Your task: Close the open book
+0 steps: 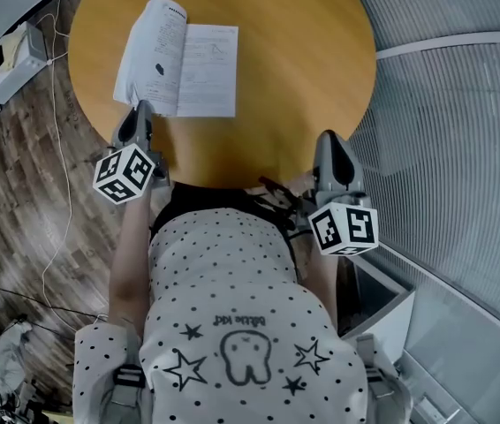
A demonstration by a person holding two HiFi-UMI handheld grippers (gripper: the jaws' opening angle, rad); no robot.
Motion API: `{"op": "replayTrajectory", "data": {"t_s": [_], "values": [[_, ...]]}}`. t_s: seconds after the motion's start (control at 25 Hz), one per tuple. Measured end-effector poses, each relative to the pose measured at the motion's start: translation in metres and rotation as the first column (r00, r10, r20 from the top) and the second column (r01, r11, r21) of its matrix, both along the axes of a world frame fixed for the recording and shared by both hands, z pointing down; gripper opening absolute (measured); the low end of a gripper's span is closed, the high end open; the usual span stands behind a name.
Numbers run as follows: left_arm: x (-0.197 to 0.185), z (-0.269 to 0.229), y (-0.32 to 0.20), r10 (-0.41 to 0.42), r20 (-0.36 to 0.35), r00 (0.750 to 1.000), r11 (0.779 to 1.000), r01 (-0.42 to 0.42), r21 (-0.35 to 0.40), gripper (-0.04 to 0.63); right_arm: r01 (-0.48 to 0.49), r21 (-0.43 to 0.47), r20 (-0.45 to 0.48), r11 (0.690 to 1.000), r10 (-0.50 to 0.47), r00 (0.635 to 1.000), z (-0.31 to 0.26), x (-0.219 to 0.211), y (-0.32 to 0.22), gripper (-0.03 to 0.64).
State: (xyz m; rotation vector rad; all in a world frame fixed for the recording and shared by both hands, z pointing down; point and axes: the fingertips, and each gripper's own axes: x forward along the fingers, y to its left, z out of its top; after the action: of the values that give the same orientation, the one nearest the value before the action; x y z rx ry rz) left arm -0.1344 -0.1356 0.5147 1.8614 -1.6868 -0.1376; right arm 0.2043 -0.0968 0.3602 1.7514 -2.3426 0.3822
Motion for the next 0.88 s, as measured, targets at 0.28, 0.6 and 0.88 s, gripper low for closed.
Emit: {"op": "replayTrajectory", "data": {"t_s": [0.28, 0.6, 0.88], "values": [[0.011, -0.004, -0.004, 0.037, 0.072, 0.997, 0.999, -0.037, 0.003, 0.021, -0.011, 0.006, 0.006, 1.0, 0.01, 1.0, 0.0, 0.004, -0.001, 0.005], [0.025, -0.008, -0.009, 0.092, 0.171, 0.981, 0.996, -0.093, -0.001, 0.021, -0.026, 0.023, 0.015, 0.999, 0.025, 1.0, -0.004, 0.008, -0.001, 0.005], [0.041, -0.011, -0.015, 0.174, 0.293, 0.94, 0.984, -0.178, -0.014, 0.021, -0.041, 0.03, 0.034, 0.999, 0.04, 0.999, -0.004, 0.012, -0.002, 0.005]]}}
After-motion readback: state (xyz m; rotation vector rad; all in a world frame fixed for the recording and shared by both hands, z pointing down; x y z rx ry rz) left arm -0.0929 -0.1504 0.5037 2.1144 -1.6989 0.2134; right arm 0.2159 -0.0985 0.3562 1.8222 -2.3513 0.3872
